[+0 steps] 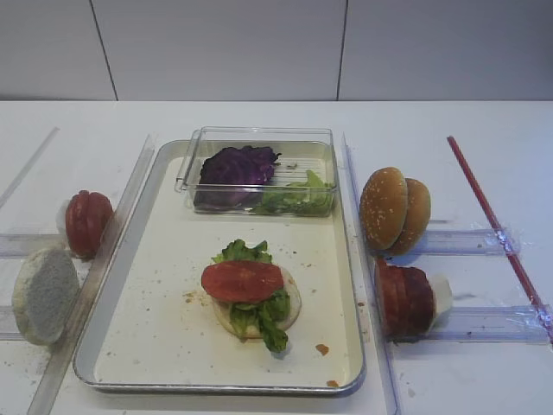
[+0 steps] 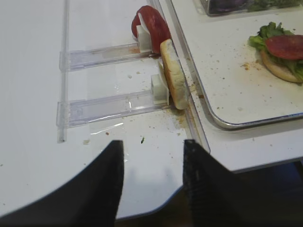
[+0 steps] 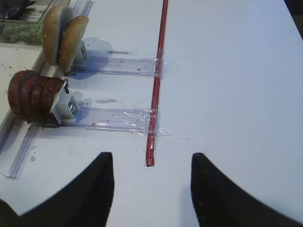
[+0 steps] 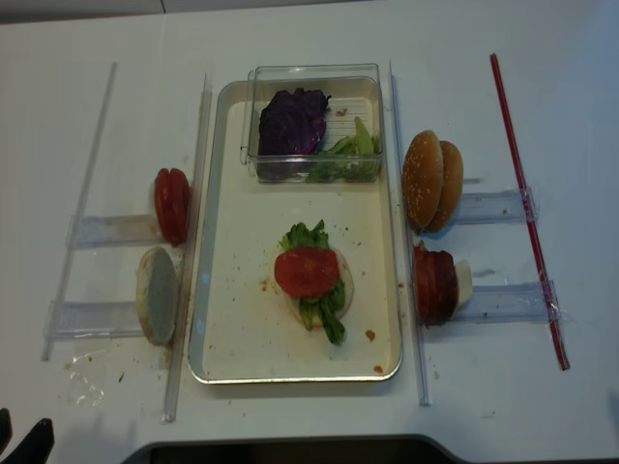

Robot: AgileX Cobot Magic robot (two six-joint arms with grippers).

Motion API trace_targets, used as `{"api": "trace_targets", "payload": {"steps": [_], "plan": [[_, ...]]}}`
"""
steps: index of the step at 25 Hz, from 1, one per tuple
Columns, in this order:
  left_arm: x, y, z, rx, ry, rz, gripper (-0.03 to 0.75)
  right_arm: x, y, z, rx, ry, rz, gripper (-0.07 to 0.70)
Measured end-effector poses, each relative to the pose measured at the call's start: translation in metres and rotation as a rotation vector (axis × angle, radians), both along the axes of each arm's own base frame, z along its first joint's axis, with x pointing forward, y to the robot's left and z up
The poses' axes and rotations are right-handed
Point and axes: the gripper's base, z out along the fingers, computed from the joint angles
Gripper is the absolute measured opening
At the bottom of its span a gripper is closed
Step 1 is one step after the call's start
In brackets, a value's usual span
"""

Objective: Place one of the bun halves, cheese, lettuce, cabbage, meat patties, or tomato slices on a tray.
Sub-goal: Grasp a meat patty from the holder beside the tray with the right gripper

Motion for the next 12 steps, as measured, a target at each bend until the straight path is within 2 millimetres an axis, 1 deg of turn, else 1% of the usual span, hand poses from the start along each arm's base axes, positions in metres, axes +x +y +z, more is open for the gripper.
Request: {"api": "trace_targets", "payload": {"steps": [12], "plan": [[0.0000, 0.0000, 0.0000, 0.000, 0.000, 0.000, 0.285, 0.0000, 0.0000, 0.0000, 0.002, 0.000, -0.001, 0.402]]}}
